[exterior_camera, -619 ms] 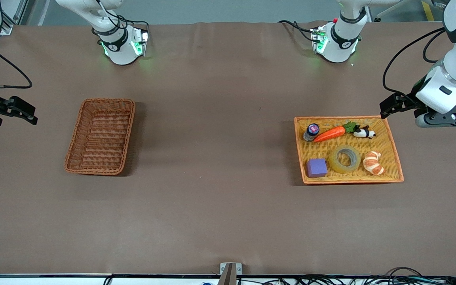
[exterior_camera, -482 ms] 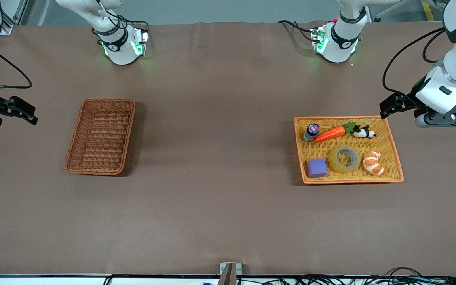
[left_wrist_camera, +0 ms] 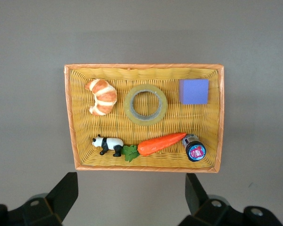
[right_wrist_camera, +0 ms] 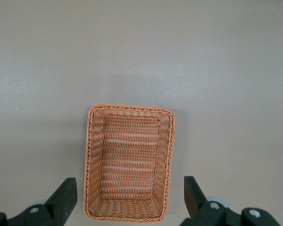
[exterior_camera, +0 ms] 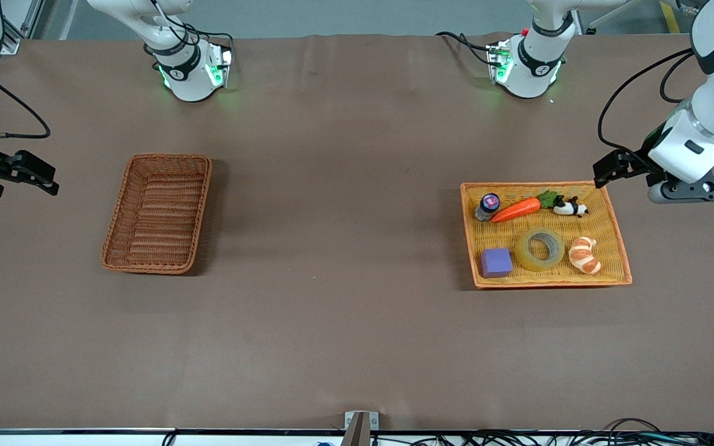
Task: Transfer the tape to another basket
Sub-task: 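Move the left gripper over the yellow tape roll in the tray, then lower the left gripper and grasp the yellow tape roll's rim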
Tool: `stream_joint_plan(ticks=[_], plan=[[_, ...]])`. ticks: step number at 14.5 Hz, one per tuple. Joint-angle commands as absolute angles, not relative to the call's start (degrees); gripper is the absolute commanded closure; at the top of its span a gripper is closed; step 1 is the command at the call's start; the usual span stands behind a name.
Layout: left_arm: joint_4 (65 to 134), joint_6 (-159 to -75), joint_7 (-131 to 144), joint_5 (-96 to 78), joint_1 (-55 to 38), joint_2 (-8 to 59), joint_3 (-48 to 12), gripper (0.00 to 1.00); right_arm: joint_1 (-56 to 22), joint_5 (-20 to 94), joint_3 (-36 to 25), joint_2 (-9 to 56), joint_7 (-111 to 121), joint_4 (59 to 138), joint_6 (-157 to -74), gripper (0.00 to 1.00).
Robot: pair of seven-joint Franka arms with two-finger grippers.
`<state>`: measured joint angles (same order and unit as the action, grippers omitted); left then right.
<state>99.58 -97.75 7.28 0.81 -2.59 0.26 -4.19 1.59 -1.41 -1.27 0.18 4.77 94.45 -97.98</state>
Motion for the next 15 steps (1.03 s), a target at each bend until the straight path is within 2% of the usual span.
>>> stream_joint_plan(ticks=[1,3,8,15], plan=[[100.46,-99.14,6.15,1.84,-2.55,2.27,-3.6,0.01,1.67,-0.88,-1.14,-0.26,5.27,94.75,-98.17,0.0],[103.08,-102.64,6.15,2.02,-2.46,3.69,-3.17,0.01,1.93,-0.88,-1.14,-0.26,5.27,94.75,-98.17,0.0],[114.51,-114.07,6.15,2.11,-2.46,6.67,-1.14,0.0,1.76,-0.88,-1.14,-0.26,5.27,94.75,-98.17,0.0],[115.75,-128.04,7.56,2.11,-2.29,21.25,-0.88,0.0,1.67,-0.88,-1.14,-0.18,5.27,94.75,-98.17,0.0]])
